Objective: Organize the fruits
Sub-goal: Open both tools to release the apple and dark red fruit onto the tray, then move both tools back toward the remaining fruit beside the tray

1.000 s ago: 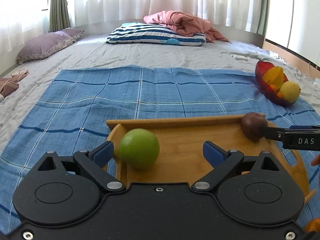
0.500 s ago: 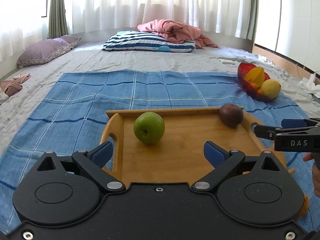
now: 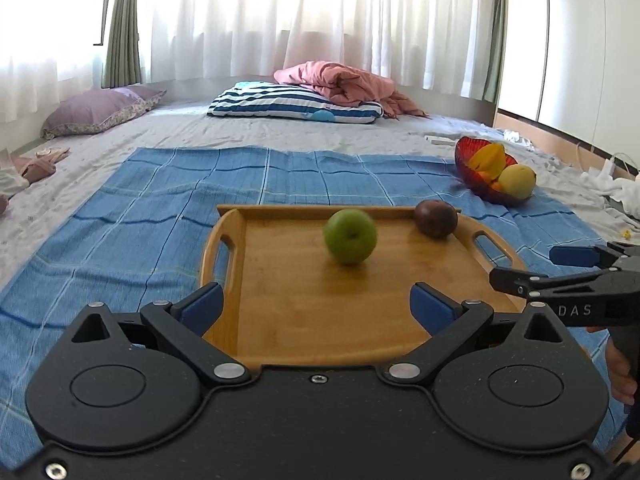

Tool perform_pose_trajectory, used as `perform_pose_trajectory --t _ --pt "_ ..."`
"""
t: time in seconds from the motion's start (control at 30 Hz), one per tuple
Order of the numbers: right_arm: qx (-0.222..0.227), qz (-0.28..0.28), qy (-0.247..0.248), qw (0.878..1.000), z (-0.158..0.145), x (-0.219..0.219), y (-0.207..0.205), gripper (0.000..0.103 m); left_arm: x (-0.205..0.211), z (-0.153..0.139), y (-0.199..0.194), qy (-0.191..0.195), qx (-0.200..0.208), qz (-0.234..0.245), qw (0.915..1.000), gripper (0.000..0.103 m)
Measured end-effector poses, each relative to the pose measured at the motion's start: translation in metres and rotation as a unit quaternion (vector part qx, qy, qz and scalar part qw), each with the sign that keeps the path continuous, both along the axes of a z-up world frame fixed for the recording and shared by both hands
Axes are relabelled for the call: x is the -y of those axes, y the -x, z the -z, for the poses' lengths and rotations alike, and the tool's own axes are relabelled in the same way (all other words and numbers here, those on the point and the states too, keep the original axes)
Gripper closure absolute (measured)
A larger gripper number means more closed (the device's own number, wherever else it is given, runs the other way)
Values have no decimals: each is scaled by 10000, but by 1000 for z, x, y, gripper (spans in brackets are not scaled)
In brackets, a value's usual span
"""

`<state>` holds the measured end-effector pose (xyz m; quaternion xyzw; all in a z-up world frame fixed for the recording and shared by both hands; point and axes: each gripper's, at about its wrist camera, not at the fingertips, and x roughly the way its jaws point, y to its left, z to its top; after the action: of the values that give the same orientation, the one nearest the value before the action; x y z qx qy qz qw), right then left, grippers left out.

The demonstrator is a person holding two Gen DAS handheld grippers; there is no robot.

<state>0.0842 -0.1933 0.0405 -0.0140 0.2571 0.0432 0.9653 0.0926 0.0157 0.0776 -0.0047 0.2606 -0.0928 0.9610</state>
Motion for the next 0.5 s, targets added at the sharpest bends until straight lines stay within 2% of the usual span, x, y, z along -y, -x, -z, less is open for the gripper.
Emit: perform_pose_trajectory --t 0.5 --pt "211 72 376 9990 26 3 58 0 -6 26 51 -176 154 -59 9997 1"
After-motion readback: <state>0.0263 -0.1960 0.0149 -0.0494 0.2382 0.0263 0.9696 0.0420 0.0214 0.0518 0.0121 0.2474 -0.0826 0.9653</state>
